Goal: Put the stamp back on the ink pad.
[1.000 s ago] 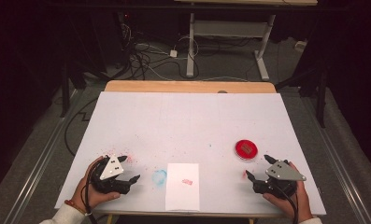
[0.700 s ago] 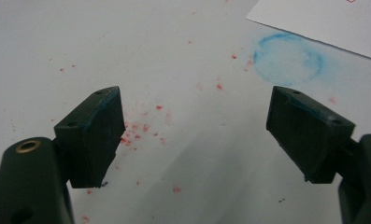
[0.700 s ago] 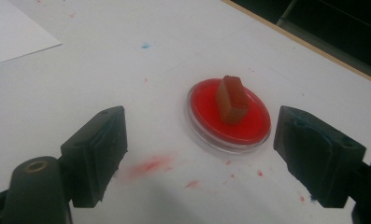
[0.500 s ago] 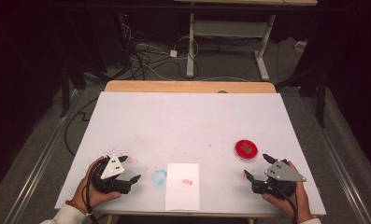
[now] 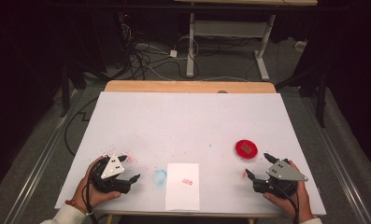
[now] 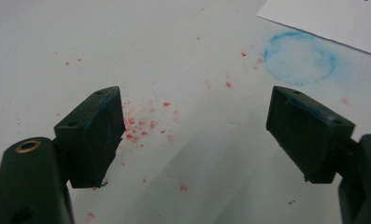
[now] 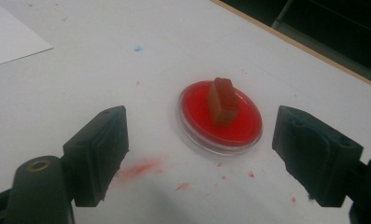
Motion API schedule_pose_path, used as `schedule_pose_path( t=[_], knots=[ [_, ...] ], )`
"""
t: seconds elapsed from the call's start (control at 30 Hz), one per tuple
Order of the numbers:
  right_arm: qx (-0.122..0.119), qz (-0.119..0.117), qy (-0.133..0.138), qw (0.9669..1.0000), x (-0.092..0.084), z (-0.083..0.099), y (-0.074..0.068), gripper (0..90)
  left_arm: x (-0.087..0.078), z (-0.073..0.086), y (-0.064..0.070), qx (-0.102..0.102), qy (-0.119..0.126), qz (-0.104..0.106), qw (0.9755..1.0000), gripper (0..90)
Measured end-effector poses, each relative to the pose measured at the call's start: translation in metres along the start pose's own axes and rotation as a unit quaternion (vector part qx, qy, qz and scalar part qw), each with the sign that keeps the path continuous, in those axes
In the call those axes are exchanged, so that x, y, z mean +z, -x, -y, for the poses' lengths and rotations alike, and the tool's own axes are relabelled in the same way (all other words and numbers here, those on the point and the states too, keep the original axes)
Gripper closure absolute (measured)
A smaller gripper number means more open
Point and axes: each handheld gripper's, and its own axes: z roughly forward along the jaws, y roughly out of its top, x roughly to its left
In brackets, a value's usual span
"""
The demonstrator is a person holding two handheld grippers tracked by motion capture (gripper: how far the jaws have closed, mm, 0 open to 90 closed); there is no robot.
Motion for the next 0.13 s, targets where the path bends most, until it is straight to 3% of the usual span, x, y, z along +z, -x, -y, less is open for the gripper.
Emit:
schedule_pose_path(
  t=[0.13],
  knots=[
    [-0.002, 0.002, 0.002, 1.0000, 0.0003, -0.0003, 0.0006, 18.9, -0.0013, 0.0005, -0.0004, -0.001, 0.002, -0.002, 1.0000, 18.6]
  ],
)
